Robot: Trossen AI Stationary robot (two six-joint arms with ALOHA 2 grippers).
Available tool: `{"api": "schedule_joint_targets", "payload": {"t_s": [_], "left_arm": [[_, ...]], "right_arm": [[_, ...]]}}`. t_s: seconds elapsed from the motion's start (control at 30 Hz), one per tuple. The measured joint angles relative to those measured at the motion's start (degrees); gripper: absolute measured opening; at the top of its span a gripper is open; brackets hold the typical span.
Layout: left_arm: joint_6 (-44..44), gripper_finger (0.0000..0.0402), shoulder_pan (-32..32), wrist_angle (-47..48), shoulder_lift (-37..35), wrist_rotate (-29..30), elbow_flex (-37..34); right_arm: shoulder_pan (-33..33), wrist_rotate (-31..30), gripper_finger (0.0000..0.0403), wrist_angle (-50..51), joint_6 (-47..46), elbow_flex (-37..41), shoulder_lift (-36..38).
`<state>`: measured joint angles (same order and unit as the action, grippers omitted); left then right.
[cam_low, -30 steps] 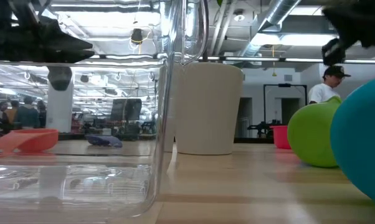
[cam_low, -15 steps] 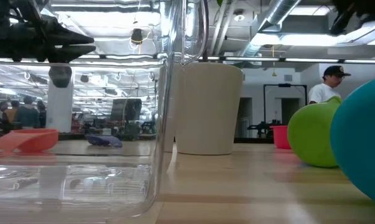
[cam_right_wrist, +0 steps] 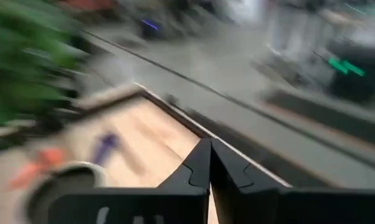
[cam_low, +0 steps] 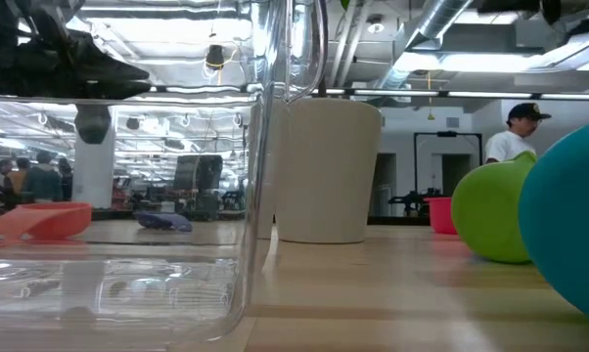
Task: Nest measuring cups in basket
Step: Put the red measuring cup into the transparent bin
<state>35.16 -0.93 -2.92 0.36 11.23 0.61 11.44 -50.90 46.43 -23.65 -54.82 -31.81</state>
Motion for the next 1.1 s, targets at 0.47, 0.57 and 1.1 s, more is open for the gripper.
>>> {"api": "schedule_joint_targets", "payload": {"t_s": [0.47, 0.57, 1.1], "left_arm": [[1.3, 0.0059, 0.0, 0.0, 0.0, 0.4, 0.0], [1.3, 0.0059, 0.0, 0.0, 0.0, 0.4, 0.0], [1.0, 0.0059, 0.0, -0.1, 0.0, 1.5, 0.0]], "right_arm": [[-34.1, 27.8, 0.0024, 8.9, -7.4, -3.4, -25.8], [-42.1, 32.8, 0.0024, 10.3, -5.9, -3.4, -31.0], [-46.5, 45.1, 0.0084, 0.8, 9.1, -2.0, -48.6]]}}
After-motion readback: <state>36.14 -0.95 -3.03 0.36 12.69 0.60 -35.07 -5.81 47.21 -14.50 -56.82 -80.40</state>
